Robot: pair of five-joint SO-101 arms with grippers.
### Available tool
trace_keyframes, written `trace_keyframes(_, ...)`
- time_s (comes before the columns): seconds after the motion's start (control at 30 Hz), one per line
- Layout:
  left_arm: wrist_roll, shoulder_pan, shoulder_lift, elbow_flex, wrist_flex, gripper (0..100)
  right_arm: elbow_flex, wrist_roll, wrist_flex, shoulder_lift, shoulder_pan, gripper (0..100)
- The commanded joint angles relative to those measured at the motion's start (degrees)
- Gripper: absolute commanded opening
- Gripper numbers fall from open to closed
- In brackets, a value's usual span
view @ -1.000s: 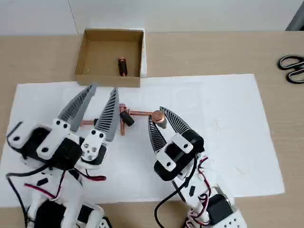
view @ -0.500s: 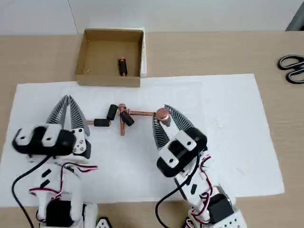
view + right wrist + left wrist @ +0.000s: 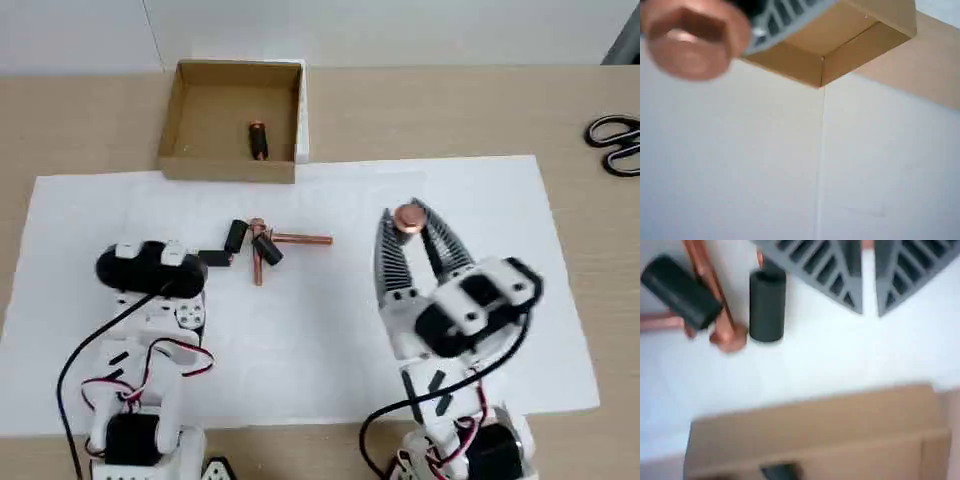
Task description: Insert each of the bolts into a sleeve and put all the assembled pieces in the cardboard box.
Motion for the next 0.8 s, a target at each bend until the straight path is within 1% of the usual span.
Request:
trace_keyframes(0.0, -0.2, -0.4, -0.5, 0.7, 1.5, 1, -6.3, -1.7, 1.9, -0.1, 1.6, 0.3)
trace_keyframes(0.17, -0.1, -0.1, -0.5, 2.2, 1.3, 1, -8.3, -1.7, 1.7, 0.9, 3.0, 0.3)
trace_keyframes(0.27, -0.1, -0.4, -0.5, 4.4, 1.3, 1, -10.8, -1.8, 1.5, 5.8, 3.3, 0.3)
trace_keyframes(0.57, -0.1, -0.4, -0.5, 7.2, 1.1, 1, -27.5, -1.8, 1.9, 37.2, 3.3, 0.3)
trace_keyframes(0.77, 0.0, -0.4, -0.5, 9.2, 0.9, 1, -36.0, -1.8, 0.7, 53.5, 2.1, 0.3)
